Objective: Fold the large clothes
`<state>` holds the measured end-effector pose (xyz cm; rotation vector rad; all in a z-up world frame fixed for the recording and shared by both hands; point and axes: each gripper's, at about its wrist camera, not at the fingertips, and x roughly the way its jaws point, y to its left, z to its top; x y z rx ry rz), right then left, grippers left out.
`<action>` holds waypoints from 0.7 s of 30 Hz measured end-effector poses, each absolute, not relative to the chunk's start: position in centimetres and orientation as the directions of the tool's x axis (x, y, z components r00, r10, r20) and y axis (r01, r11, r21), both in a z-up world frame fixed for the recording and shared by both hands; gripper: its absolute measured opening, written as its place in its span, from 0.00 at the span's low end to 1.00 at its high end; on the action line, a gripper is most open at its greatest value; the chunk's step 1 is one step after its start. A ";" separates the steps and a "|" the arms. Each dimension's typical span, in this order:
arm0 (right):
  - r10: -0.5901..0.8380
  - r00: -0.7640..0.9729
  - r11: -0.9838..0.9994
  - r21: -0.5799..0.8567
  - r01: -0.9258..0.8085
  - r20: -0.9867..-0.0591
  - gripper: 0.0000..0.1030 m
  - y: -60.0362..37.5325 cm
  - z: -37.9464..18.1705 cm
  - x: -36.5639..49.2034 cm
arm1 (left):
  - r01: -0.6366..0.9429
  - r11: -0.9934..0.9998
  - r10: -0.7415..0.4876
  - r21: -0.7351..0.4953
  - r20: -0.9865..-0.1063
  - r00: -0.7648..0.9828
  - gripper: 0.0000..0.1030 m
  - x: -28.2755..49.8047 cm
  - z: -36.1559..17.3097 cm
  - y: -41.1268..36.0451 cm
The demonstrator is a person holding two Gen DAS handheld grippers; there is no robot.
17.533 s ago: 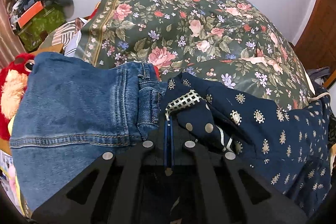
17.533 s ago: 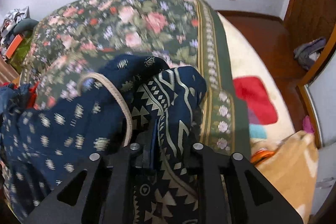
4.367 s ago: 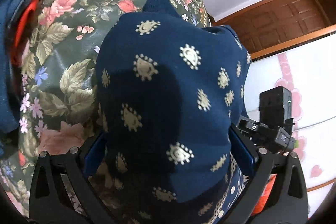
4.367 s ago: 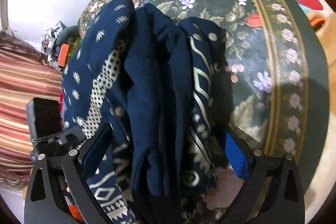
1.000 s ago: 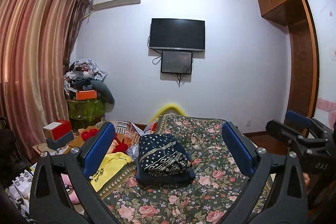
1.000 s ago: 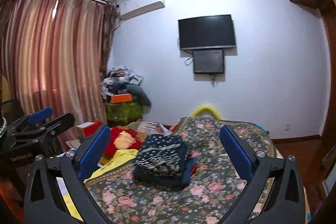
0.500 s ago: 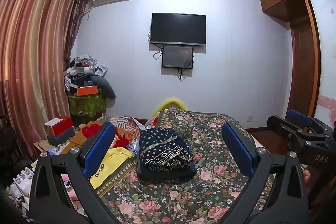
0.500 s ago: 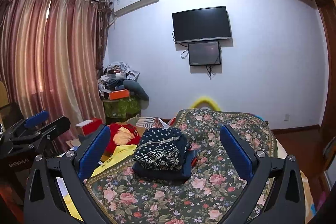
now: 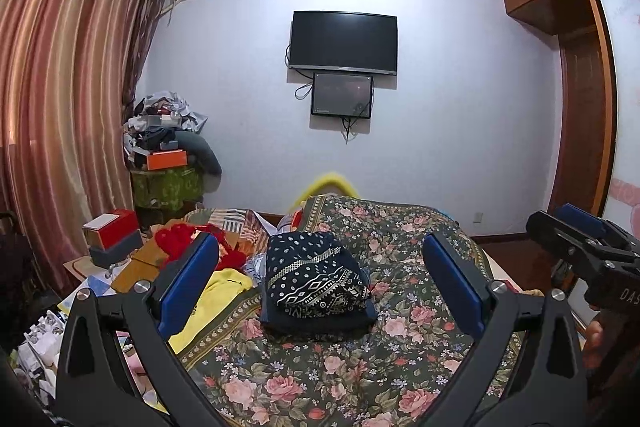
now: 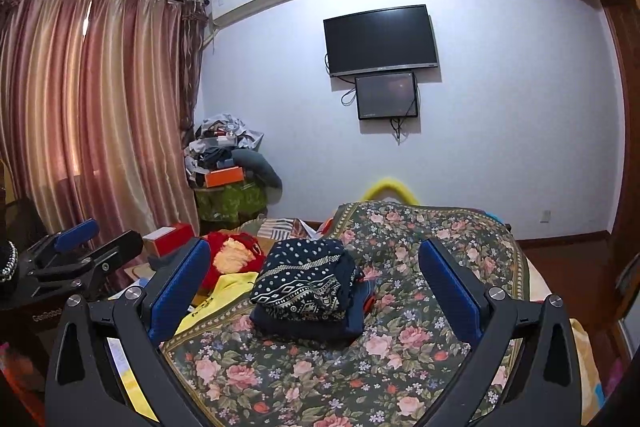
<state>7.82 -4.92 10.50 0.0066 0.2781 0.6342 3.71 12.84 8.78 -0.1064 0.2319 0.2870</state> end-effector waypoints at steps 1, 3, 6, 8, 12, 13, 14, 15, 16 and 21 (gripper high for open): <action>0.586 0.769 0.807 0.092 -0.584 -0.256 1.00 -5.0 10.5 7.9 | -0.292 0.954 0.267 -0.072 -0.244 0.932 0.99 3.8 8.7 12.9; 0.587 0.767 0.806 0.097 -0.584 -0.261 1.00 -5.1 10.5 7.8 | -0.291 0.954 0.265 -0.075 -0.248 0.932 0.99 3.9 8.6 12.9; 0.592 0.760 0.802 0.108 -0.587 -0.267 1.00 -5.2 10.6 7.9 | -0.290 0.954 0.262 -0.079 -0.255 0.931 0.99 4.1 8.6 12.9; 0.591 0.762 0.803 0.107 -0.586 -0.265 1.00 -5.3 10.6 8.0 | -0.289 0.954 0.261 -0.079 -0.256 0.931 0.99 4.2 8.6 12.9; 0.589 0.764 0.804 0.102 -0.585 -0.263 1.00 -5.5 10.8 7.8 | -0.289 0.954 0.261 -0.079 -0.257 0.931 0.99 4.2 8.6 12.8; 0.589 0.764 0.805 0.101 -0.585 -0.265 1.00 -5.5 10.8 7.9 | -0.287 0.955 0.259 -0.079 -0.257 0.931 0.99 4.2 8.6 12.8; 0.589 0.763 0.804 0.101 -0.586 -0.265 1.00 -5.6 10.8 8.0 | -0.282 0.956 0.253 -0.081 -0.258 0.932 0.99 4.2 8.6 12.8; 0.590 0.763 0.804 0.102 -0.586 -0.264 1.00 -5.6 10.9 7.9 | -0.277 0.957 0.247 -0.083 -0.258 0.934 0.99 4.3 8.7 12.9; 0.589 0.764 0.804 0.104 -0.585 -0.262 1.00 -5.7 11.0 7.9 | -0.271 0.959 0.242 -0.085 -0.258 0.936 0.99 4.4 8.6 12.9; 0.587 0.768 0.807 0.109 -0.580 -0.257 1.00 -6.0 11.1 8.0 | -0.238 0.968 0.209 -0.079 -0.264 0.942 0.99 4.7 8.7 12.6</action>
